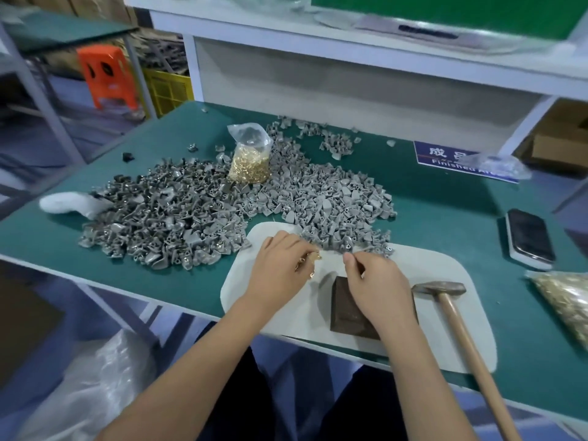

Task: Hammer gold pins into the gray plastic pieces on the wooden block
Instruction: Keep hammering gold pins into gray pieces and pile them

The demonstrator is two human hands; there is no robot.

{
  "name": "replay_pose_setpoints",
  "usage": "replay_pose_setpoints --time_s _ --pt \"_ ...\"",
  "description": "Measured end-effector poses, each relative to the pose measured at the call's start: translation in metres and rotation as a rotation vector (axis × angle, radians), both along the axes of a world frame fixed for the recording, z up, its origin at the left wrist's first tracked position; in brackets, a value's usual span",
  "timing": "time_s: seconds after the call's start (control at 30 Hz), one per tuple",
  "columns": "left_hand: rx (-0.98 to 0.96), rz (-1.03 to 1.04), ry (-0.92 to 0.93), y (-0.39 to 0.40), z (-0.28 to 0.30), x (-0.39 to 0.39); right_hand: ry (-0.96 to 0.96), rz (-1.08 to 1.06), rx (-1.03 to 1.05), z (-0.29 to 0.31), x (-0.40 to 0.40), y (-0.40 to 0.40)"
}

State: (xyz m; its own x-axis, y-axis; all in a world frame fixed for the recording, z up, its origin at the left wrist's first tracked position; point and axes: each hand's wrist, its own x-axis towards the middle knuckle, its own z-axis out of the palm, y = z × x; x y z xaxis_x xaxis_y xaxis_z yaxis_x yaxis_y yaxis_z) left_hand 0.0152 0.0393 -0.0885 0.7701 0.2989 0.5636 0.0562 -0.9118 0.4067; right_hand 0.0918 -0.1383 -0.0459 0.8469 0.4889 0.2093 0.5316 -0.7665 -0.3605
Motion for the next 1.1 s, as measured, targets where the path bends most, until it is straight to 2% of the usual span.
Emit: replay_pose_setpoints --time_s 0.23,0.37,0.47,0.67,0.9,1.1 --pt "-0.001 0.045 0.002 0.002 0.004 0.002 -0.061 0.012 -0.052 -0.004 0.002 0.005" --pt "0.005 0.069 0.028 0.001 0.007 0.000 -0.114 0.139 0.039 -0.002 0.001 0.017" --pt "-0.001 0.127 0.045 0.005 0.008 -0.009 -0.107 0.236 0.031 -0.002 -0.003 0.037" --pt "0.026 0.276 0.203 0.023 0.005 -0.028 -0.076 0.392 -0.074 0.001 0.004 0.078" --pt "0.142 0.345 0.345 0.068 0.011 -0.024 -0.040 0.545 -0.256 0.002 0.031 0.142" --pt "0.106 0.370 0.331 0.074 0.003 -0.027 -0.022 0.657 -0.351 -0.006 0.049 0.198"
